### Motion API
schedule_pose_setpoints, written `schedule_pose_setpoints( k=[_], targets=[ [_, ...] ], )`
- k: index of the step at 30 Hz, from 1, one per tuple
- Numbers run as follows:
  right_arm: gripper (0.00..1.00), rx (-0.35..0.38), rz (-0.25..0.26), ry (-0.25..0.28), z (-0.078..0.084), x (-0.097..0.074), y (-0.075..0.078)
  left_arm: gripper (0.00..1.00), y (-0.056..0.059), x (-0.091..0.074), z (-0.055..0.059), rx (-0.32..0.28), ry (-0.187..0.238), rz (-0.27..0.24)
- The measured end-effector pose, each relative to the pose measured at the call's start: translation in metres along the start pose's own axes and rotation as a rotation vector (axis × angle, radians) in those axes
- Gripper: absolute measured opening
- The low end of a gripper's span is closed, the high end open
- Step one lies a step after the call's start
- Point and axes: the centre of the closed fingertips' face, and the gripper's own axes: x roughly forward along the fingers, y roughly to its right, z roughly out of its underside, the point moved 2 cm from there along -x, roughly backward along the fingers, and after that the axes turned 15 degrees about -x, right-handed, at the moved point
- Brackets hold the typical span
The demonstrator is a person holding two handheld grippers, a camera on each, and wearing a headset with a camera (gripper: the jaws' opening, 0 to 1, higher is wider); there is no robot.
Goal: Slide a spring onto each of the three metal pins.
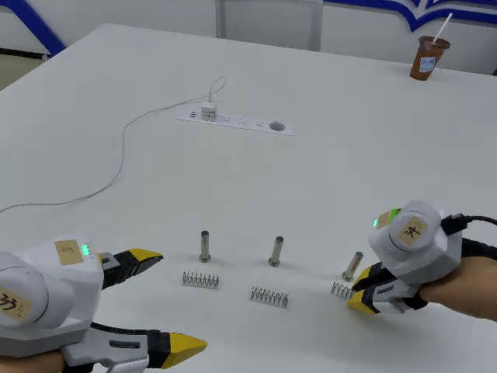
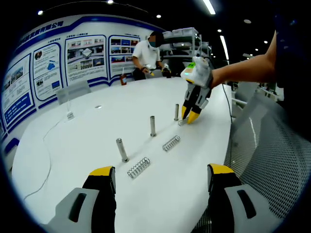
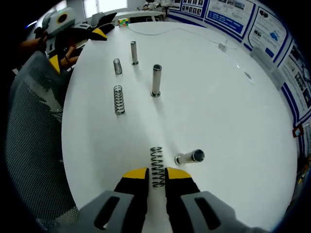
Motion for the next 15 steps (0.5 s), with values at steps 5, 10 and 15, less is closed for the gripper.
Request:
schedule_pose_setpoints(
  k=[5, 10, 15],
  targets=[
    [0.13, -0.008, -0.016, -0.005, -0.0008, 0.0015, 0.0032, 0.78, 0.0018, 0.0003, 0.0008, 0.002, -0.002, 0.005],
    [0.12, 0.000, -0.033, -0.014, -0.0004, 0.0014, 0.0026, 0.77, 0.0047, 0.0011, 0.0015, 0.005, -0.004, 0.016],
    [0.12, -0.001, -0.030, -0.019, -0.0002, 0.0009, 0.0018, 0.75, 0.0092, 0.0032, 0.0023, 0.010, -0.009, 0.031]
  ],
)
